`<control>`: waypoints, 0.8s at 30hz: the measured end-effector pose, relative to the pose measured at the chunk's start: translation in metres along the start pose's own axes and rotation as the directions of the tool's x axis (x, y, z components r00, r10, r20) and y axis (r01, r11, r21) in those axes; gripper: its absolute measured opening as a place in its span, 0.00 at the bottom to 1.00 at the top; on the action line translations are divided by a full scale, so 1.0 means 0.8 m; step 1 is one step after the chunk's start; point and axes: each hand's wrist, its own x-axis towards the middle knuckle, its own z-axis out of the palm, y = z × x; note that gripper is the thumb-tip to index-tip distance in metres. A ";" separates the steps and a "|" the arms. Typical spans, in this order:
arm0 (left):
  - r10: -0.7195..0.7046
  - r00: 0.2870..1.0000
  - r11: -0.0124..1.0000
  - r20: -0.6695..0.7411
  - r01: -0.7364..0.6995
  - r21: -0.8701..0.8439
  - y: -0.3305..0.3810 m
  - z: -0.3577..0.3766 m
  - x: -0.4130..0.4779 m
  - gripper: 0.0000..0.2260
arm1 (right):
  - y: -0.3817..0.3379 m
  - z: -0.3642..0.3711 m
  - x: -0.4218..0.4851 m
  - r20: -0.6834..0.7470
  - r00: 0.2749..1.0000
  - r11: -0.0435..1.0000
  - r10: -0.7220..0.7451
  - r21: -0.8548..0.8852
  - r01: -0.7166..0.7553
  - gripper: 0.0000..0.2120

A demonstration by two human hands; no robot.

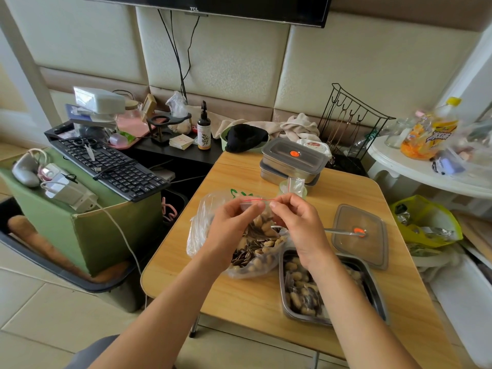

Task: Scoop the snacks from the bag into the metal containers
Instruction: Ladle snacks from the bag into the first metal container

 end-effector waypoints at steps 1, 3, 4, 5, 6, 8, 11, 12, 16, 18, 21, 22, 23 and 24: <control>-0.008 1.000 1.000 0.010 0.008 0.003 0.000 0.000 0.000 0.11 | -0.001 0.000 0.000 0.018 1.000 1.000 -0.023 -0.010 0.024 0.05; -0.021 1.000 1.000 0.003 0.021 0.007 -0.001 0.000 0.001 0.09 | 0.000 0.000 0.000 0.042 0.996 0.994 -0.079 -0.069 0.082 0.05; -0.030 1.000 1.000 -0.006 0.030 0.002 -0.001 -0.001 0.002 0.09 | 0.001 0.000 0.000 0.048 0.993 0.987 -0.111 -0.115 0.116 0.05; -0.037 0.999 0.999 -0.016 0.037 -0.007 -0.003 -0.001 0.003 0.09 | 0.003 0.001 0.000 0.049 0.989 0.975 -0.140 -0.166 0.147 0.05; -0.042 0.999 0.999 -0.024 0.042 -0.012 -0.003 -0.002 0.003 0.10 | 0.004 0.001 0.000 0.044 0.985 0.962 -0.165 -0.212 0.171 0.06; -0.046 0.998 0.999 -0.039 0.046 -0.017 -0.003 -0.001 0.004 0.09 | 0.006 0.003 0.000 0.032 0.979 0.941 -0.204 -0.271 0.205 0.06; -0.052 0.998 0.998 -0.045 0.051 -0.025 -0.002 -0.002 0.003 0.07 | 0.008 0.005 -0.001 0.041 0.984 0.952 -0.175 -0.249 0.180 0.05; -0.057 0.997 0.998 -0.045 0.055 -0.032 -0.001 -0.002 0.002 0.07 | 0.009 0.005 0.000 0.050 0.989 0.964 -0.138 -0.222 0.146 0.04; -0.034 0.998 0.999 -0.053 0.035 0.004 0.001 -0.004 0.001 0.07 | 0.009 0.001 0.001 0.080 0.994 0.975 -0.073 -0.205 0.088 0.03; -0.027 0.999 0.999 -0.047 0.028 0.037 0.001 -0.005 0.001 0.08 | 0.009 -0.001 0.002 0.073 0.992 0.955 -0.106 -0.271 0.122 0.04; -0.051 0.998 0.996 -0.036 0.054 0.067 -0.001 -0.005 0.002 0.10 | 0.008 -0.001 0.001 0.008 0.989 0.928 -0.147 -0.346 0.141 0.05; -0.061 0.997 0.996 -0.039 0.063 0.064 -0.002 -0.005 0.002 0.09 | 0.008 -0.001 0.001 -0.020 0.988 0.925 -0.154 -0.355 0.137 0.06; -0.066 0.996 0.996 -0.051 0.070 0.063 -0.002 -0.005 0.002 0.09 | 0.008 -0.002 0.001 -0.039 0.987 0.925 -0.155 -0.357 0.131 0.06; -0.064 0.996 0.995 -0.068 0.068 0.067 -0.002 -0.006 0.002 0.08 | 0.008 -0.003 0.001 -0.044 0.988 0.925 -0.149 -0.358 0.124 0.06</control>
